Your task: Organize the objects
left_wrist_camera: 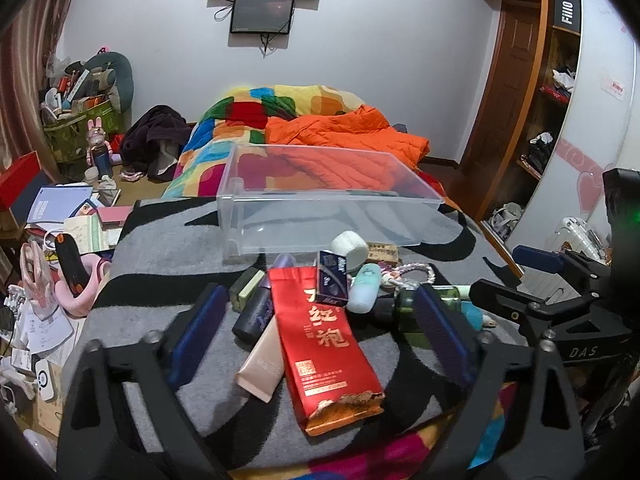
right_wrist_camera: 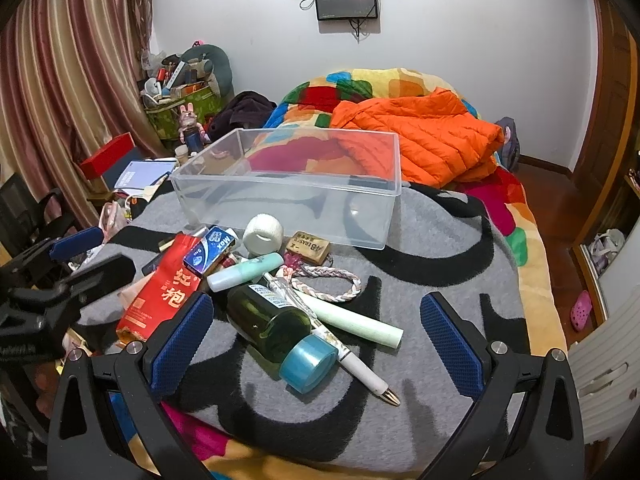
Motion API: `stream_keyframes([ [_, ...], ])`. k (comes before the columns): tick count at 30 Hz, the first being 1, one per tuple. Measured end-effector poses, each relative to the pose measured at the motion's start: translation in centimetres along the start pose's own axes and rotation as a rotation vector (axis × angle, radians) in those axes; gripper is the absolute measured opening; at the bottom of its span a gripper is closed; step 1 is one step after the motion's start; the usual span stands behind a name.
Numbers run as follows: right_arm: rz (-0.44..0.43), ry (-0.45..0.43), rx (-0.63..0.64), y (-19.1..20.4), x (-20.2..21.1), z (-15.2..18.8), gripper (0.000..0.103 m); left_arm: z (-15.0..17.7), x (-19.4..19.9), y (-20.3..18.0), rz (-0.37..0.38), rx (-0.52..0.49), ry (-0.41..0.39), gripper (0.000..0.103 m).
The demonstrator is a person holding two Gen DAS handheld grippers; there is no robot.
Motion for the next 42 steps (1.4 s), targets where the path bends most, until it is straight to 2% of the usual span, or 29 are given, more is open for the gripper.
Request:
stream_keyframes([
  [7,-0.006,-0.006,0.017,0.0,0.0,0.4,0.102,0.6,-0.2,1.4,-0.012,0.028,0.019,0.089],
  [15,0.020,-0.035,0.004,-1.3,0.6,0.3,0.092,1.1,-0.4,4.2,-0.085,0.053,0.040,0.077],
  [19,0.032,-0.016,-0.015,-2.5,0.2,0.6,0.082,0.7,-1.4,6.0,-0.115,0.060,0.064,0.068],
  [25,0.025,0.030,-0.033,-3.7,-0.8,1.2,0.063,0.1,-4.7,7.4,-0.090,0.050,0.149,0.048],
  [29,0.019,0.052,-0.020,-4.3,-1.3,1.5,0.057,0.6,-6.5,7.3,-0.073,0.017,0.209,0.048],
  [36,-0.010,0.124,0.079,-3.9,-3.7,1.8,0.057,0.0,-7.4,6.8,-0.064,-0.034,0.229,0.048],
  [40,-0.040,0.166,0.107,-3.9,-5.0,1.6,0.056,-0.2,-7.7,6.8,-0.031,-0.037,0.246,0.048],
  [42,-0.042,0.187,0.110,-4.1,-5.7,1.6,0.053,-0.2,-7.5,6.6,-0.034,-0.058,0.246,0.048],
])
Point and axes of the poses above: each gripper's, at about its wrist camera, not at the fingertips, and x roughly against the way its jaws point, y to its left, z to its underside, the point moved 4 cm from there along -x, roughly the way its jaws point, and after that the axes turned 3 degrees about -y, right-handed, at the moved point
